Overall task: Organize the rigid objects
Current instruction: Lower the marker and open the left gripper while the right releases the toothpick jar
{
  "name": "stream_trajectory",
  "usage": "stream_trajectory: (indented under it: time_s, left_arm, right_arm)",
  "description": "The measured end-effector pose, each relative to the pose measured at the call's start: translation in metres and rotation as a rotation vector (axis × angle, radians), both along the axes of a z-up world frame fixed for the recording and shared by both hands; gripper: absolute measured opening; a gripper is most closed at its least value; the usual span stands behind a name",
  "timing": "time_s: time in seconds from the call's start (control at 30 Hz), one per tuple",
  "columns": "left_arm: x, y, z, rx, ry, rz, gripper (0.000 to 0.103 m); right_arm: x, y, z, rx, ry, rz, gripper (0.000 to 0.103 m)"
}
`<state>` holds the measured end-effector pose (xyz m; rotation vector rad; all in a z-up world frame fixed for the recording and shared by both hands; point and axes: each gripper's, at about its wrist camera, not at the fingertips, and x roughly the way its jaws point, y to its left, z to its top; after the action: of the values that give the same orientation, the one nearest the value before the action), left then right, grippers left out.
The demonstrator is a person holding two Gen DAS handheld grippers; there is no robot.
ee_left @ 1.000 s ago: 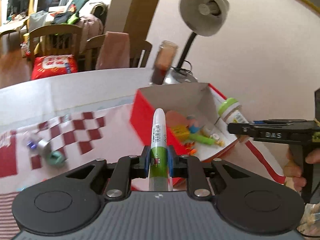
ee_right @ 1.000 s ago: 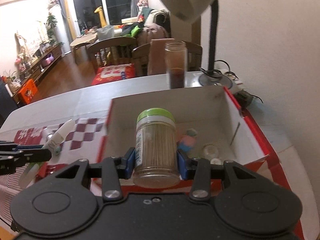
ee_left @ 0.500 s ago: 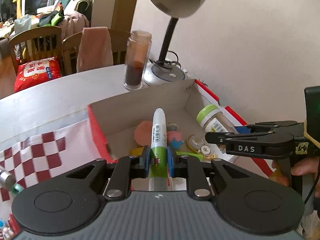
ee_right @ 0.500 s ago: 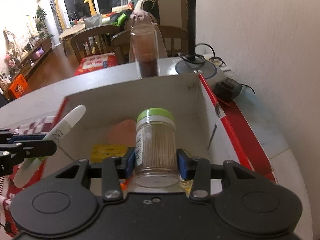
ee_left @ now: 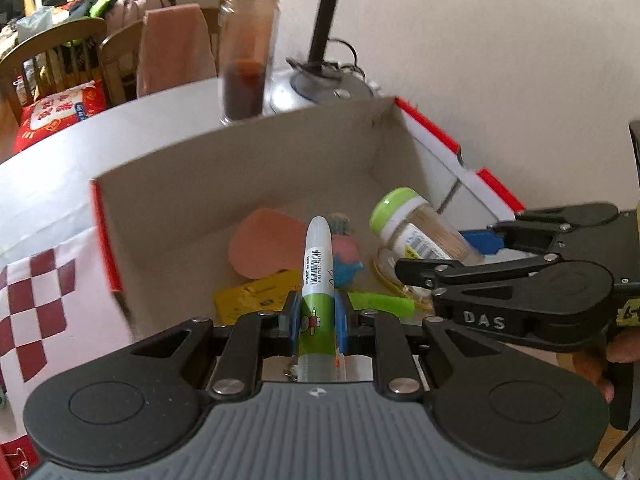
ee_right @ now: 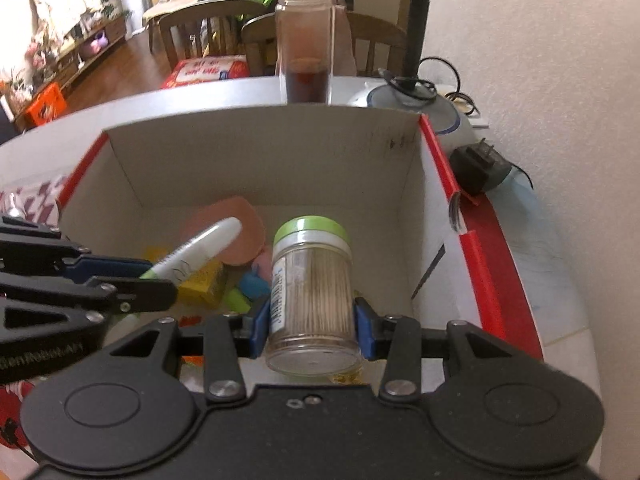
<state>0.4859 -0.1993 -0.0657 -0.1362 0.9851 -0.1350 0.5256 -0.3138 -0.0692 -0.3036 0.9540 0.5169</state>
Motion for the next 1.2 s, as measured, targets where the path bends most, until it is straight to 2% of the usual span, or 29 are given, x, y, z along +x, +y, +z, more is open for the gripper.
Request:
stream_trajectory:
  time_s: [0.23, 0.73, 0.87, 1.2]
  left_arm:
    - [0.009, -0.016, -0.012, 0.021, 0.055, -0.035, 0.017]
    - [0.016, -0.022, -0.031, 0.041, 0.166, -0.023, 0.017]
    - [0.016, -0.024, -0.032, 0.055, 0.170, -0.021, 0.018]
    - [0.005, -0.019, -0.024, 0.040, 0.134, -0.003, 0.019]
  right_arm:
    - [0.004, 0.000, -0.013, -0.034, 0.031, 0.016, 0.042]
    - [0.008, 0.004, -0.023, -0.074, 0.050, 0.004, 0.044]
    - [0.008, 0.001, -0.020, -0.058, 0.039, -0.018, 0.053]
    - [-0.001, -0.005, -0.006, -0.030, 0.007, -0.023, 0.060]
